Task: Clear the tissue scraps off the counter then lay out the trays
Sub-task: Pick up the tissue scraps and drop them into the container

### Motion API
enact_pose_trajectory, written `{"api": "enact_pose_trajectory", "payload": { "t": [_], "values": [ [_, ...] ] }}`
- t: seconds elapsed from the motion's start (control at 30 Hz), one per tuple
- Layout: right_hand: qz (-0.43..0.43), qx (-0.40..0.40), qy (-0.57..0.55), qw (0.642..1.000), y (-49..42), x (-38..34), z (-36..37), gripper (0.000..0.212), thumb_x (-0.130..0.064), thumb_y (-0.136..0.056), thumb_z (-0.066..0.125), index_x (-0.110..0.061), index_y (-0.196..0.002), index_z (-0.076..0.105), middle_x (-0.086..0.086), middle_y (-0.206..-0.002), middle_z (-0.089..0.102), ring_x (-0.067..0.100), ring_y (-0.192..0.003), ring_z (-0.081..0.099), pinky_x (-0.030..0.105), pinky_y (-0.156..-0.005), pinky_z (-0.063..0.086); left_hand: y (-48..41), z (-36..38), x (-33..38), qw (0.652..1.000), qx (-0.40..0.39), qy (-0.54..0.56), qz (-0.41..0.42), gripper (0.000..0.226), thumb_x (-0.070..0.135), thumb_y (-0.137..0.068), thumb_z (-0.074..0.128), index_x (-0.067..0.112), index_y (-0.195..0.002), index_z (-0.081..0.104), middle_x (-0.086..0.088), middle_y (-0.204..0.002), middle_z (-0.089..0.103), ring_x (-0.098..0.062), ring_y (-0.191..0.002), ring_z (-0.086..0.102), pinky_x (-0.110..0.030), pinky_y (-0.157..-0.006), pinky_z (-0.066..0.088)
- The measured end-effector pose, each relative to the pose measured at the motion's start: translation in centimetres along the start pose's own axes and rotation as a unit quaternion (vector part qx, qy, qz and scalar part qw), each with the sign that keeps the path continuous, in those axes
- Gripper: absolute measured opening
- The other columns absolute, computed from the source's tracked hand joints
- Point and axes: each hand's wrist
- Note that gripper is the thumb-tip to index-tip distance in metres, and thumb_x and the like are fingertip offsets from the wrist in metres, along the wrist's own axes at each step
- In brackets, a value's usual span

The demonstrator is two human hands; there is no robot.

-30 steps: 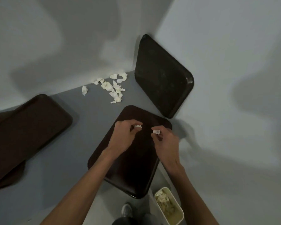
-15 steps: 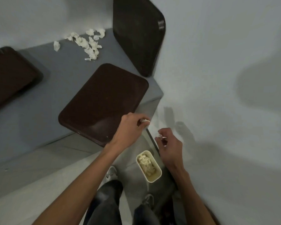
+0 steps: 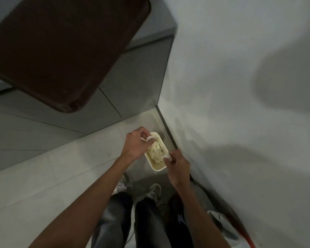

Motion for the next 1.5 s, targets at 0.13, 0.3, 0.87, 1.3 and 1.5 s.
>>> {"api": "enact_pose_trajectory", "payload": {
  "t": [0.13, 0.3, 0.87, 1.3, 1.5],
  "values": [
    [0.034, -0.011, 0.033, 0.999, -2.5, 6.9, 5.0, 0.014, -0.016, -0.092, 0.072, -0.016, -0.106, 0.071, 0.006, -0.104, 0.075, 0.015, -0.086, 0.065, -0.003, -0.06, 0.036, -3.2, 5.9, -6.7, 0.998, -0.018, -0.014, -0.055, 0.02, 0.036, -0.08, 0.084, 0.024, -0.092, 0.073, 0.008, -0.083, 0.073, -0.007, -0.077, 0.069, -0.02, -0.08, 0.054],
    [0.016, -0.036, 0.066, 0.997, -6.2, 14.2, 11.2, 0.015, -0.021, -0.093, 0.071, -0.019, -0.108, 0.068, 0.007, -0.108, 0.074, 0.025, -0.099, 0.07, 0.022, -0.077, 0.051, -7.4, 12.7, -13.2, 0.995, -0.036, -0.055, -0.073, 0.017, 0.03, -0.082, 0.082, 0.025, -0.096, 0.073, 0.003, -0.092, 0.074, -0.014, -0.089, 0.07, -0.017, -0.084, 0.049],
    [-0.043, -0.062, 0.147, 0.986, -9.0, 14.1, 11.6, 0.043, -0.034, -0.101, 0.06, -0.014, -0.139, 0.054, 0.01, -0.138, 0.057, 0.027, -0.118, 0.061, 0.033, -0.088, 0.053, -8.6, 13.8, -13.7, 0.989, -0.058, -0.131, -0.035, 0.054, 0.025, -0.092, 0.069, 0.019, -0.144, 0.054, -0.009, -0.139, 0.061, -0.03, -0.129, 0.055, -0.043, -0.108, 0.049],
    [-0.151, 0.005, 0.097, 0.984, 4.2, -11.2, -2.8, 0.053, -0.047, -0.101, 0.055, -0.023, -0.148, 0.049, 0.007, -0.157, 0.047, 0.029, -0.138, 0.052, 0.043, -0.111, 0.046, 8.9, -5.5, 1.2, 0.987, 0.044, -0.15, 0.047, 0.059, 0.023, -0.102, 0.056, 0.016, -0.157, 0.036, -0.009, -0.158, 0.043, -0.026, -0.145, 0.04, -0.039, -0.12, 0.036],
    [-0.19, 0.041, 0.091, 0.977, 10.7, -20.9, -6.3, 0.06, -0.062, -0.1, 0.043, -0.029, -0.149, 0.046, -0.001, -0.157, 0.049, 0.022, -0.143, 0.047, 0.048, -0.117, 0.042, 16.1, -13.3, 4.7, 0.986, 0.103, -0.113, 0.061, 0.056, 0.029, -0.103, 0.053, 0.023, -0.156, 0.036, -0.002, -0.156, 0.045, -0.023, -0.141, 0.045, -0.036, -0.117, 0.039]
  ]
}}
Point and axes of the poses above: each hand's wrist, its own y-axis away from the middle knuckle, its own z-axis out of the palm, x = y × z
